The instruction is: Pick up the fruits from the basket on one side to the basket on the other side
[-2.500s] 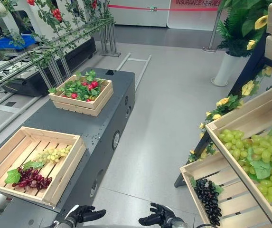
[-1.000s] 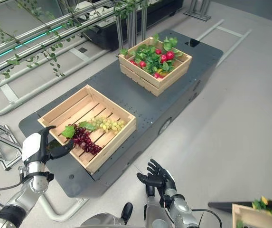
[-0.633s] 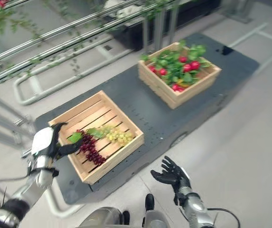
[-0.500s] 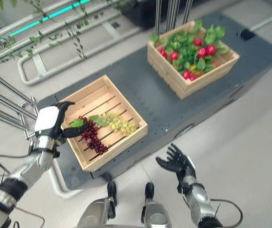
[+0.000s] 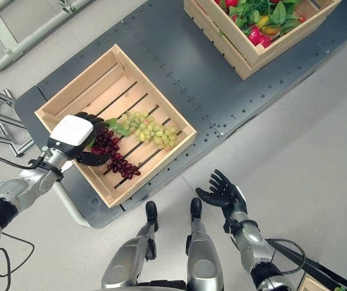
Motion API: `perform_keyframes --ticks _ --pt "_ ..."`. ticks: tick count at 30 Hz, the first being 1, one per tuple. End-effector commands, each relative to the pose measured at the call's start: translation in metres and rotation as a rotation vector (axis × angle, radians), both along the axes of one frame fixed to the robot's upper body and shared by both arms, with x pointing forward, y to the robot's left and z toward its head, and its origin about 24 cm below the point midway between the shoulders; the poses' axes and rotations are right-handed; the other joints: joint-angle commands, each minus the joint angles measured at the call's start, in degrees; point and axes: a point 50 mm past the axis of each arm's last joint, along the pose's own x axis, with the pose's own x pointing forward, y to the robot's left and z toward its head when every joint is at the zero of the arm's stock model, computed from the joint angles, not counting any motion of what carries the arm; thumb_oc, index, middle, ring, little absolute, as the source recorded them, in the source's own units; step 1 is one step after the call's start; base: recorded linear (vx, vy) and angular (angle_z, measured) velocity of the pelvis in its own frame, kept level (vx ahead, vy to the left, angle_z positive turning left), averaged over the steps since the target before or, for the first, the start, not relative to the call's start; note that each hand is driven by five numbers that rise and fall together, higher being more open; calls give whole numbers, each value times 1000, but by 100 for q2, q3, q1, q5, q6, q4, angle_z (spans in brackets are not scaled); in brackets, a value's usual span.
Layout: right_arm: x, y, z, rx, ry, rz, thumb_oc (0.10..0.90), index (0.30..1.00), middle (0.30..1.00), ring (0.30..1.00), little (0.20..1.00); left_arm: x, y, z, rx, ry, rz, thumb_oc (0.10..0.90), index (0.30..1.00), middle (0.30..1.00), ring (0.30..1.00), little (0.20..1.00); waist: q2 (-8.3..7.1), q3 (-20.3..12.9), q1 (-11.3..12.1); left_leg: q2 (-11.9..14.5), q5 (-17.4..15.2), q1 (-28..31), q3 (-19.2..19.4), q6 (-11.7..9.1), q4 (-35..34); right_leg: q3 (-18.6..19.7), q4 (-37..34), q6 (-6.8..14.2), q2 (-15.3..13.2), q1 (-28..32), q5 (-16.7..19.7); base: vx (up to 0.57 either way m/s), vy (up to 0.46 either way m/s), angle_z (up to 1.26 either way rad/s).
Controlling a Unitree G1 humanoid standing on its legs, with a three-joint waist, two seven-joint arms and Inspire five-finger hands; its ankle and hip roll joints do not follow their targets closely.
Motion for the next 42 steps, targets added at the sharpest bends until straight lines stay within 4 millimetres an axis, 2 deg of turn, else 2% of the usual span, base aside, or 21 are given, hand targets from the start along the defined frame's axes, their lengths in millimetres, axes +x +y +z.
perform_keyframes --ticks 1,5,7,12,14,18,23,26,33,37,42 --pt "15 -16 34 -36 -155 -8 800 900 900 900 900 20 8 60 143 -159 10 800 900 900 900 900 -179 -159 -46 47 -710 -390 115 -220 956 -50 1137 -130 -231 -436 -709 -98 20 9" --pt "29 -18 49 -35 -194 -7 800 900 900 900 900 29 9 79 246 -147 85 800 900 900 900 900 -214 96 -26 81 -833 -853 109 -237 1569 -96 1719 -174 -301 -828 -900 -99 17 6" --pt "33 -19 53 -39 -195 -11 800 900 900 900 900 30 6 89 283 -148 62 800 900 900 900 900 -217 166 -7 92 -879 -1036 79 -226 1732 -82 1916 -187 -317 -1008 -971 -57 6 9" --pt "37 -16 59 -38 -210 -13 800 900 900 900 900 30 -16 112 377 -128 -26 800 900 900 900 900 -207 166 48 60 -851 -1317 30 -191 1694 -88 1958 -149 -317 -1311 -942 -36 -1 5" --pt "41 -14 63 -32 -227 -10 800 900 900 900 900 30 -30 123 435 -168 -108 800 900 900 900 900 -226 166 63 51 -825 -1416 29 -176 1631 -100 1931 -127 -303 -1426 -911 -27 -7 6" --pt "47 -13 68 -28 -249 -11 800 900 900 900 900 34 -44 139 522 -190 -200 800 900 900 900 900 -261 166 73 33 -806 -1707 64 -149 1699 -148 2088 -92 -304 -1753 -897 -35 -19 6" --pt "58 -9 77 -12 -270 -17 800 900 900 900 900 42 -44 133 582 -106 -165 800 900 900 900 900 -338 166 77 60 -863 -2178 69 -123 2039 -148 2435 -76 -327 -2234 -925 -17 -18 7" --pt "63 -9 81 -15 -275 -15 800 900 900 900 900 46 -42 128 655 -120 -167 800 900 900 900 900 -370 166 68 97 -928 -2458 64 -122 2265 -133 2615 -80 -336 -2517 -951 0 -3 1" --pt "70 -10 90 -14 -306 -32 800 900 900 900 900 49 -38 126 657 -110 -147 800 900 900 900 900 -414 166 71 165 -1011 -2843 66 -110 2554 -119 2849 -85 -336 -2898 -990 -3 4 2" --pt "77 -12 104 -3 -348 -44 800 900 900 900 900 55 -18 113 675 21 40 800 900 900 900 900 -462 166 71 199 -1062 -3142 48 -116 2789 -109 3024 -99 -338 -3165 -1020 0 0 0" --pt "83 -12 116 12 -379 -56 800 900 900 900 900 57 -8 104 704 28 150 800 900 900 900 900 -513 166 81 220 -1101 -3340 41 -124 2903 -116 3113 -111 -351 -3356 -1034 0 0 0"
